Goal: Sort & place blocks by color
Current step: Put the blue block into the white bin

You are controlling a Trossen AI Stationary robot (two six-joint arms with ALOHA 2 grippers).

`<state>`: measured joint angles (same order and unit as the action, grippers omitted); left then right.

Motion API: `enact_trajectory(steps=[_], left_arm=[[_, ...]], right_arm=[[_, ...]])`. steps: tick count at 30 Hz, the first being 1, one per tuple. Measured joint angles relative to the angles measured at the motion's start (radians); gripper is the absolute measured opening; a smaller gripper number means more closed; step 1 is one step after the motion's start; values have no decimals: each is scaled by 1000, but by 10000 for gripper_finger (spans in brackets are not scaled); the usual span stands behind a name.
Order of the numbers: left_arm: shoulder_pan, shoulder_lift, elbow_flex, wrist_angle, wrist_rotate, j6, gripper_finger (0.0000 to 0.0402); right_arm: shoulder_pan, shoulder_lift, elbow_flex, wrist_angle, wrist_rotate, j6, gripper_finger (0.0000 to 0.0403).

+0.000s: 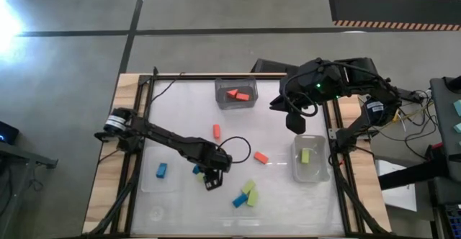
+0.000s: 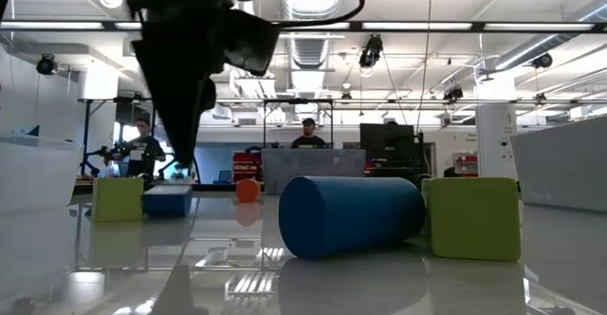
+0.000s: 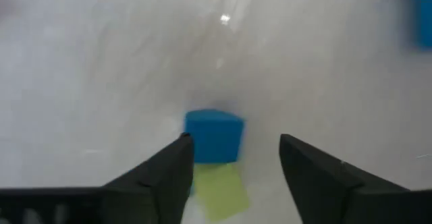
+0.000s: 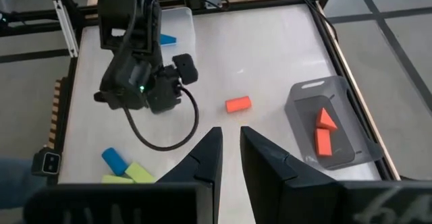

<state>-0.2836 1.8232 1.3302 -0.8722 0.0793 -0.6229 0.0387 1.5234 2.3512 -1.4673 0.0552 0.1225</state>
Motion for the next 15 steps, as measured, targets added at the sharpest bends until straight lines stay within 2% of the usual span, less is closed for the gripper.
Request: enact_trajectory(steps=[7, 15], left_arm=[[-36, -10, -47, 18, -83, 164, 283], [-38, -16, -103, 55, -142, 166, 295]], right_arm=[[0, 0, 0, -31, 0, 14, 43], [0, 0, 0, -44, 0, 16, 43]])
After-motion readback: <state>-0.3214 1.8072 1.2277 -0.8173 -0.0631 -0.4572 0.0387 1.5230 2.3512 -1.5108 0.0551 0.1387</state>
